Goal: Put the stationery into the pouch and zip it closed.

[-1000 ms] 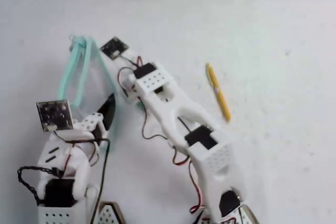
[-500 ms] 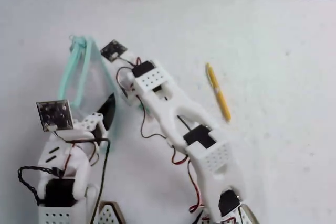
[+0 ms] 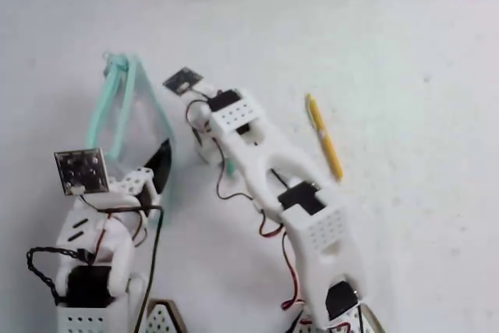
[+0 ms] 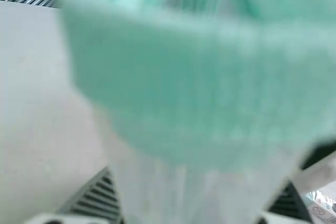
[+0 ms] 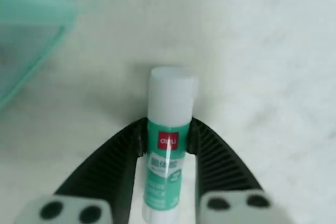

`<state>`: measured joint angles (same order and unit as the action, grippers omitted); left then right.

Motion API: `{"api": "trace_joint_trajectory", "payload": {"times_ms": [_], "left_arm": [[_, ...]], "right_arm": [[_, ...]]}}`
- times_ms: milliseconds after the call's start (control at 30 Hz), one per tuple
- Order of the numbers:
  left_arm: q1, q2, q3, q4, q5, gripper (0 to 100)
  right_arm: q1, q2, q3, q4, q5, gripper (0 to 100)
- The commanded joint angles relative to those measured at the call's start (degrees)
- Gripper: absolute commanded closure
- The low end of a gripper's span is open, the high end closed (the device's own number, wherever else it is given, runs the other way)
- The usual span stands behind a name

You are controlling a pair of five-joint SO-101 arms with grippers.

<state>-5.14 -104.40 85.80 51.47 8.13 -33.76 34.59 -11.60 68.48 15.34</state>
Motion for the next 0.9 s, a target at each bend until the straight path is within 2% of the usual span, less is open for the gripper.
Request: {"api": "trace_joint_trajectory", "payload": {"times_ms": [0, 200, 467, 667, 867], "left_arm": [[-0.04, -0.13, -0.70, -1.23, 0.35, 73], [0.04, -0.13, -0.70, -1.23, 0.44, 73], [2.51, -0.13, -1.14, -0.70, 0.35, 73], [2.59, -0.13, -4.84, 2.55, 0.35, 70], [2.59, -0.13, -5.63, 4.40, 0.35, 70]], "right_arm": [[1.80, -0.04, -0.26, 0.48, 0.44, 98.1], [5.14, -5.05, -2.29, 2.15, 0.09, 98.1], [5.93, -28.70, -1.58, 5.76, -0.09, 98.1], [1.01, -51.12, -1.49, 3.30, 0.44, 98.1], [-11.47, -64.84, -1.05, -6.73, 0.00, 98.1]]}}
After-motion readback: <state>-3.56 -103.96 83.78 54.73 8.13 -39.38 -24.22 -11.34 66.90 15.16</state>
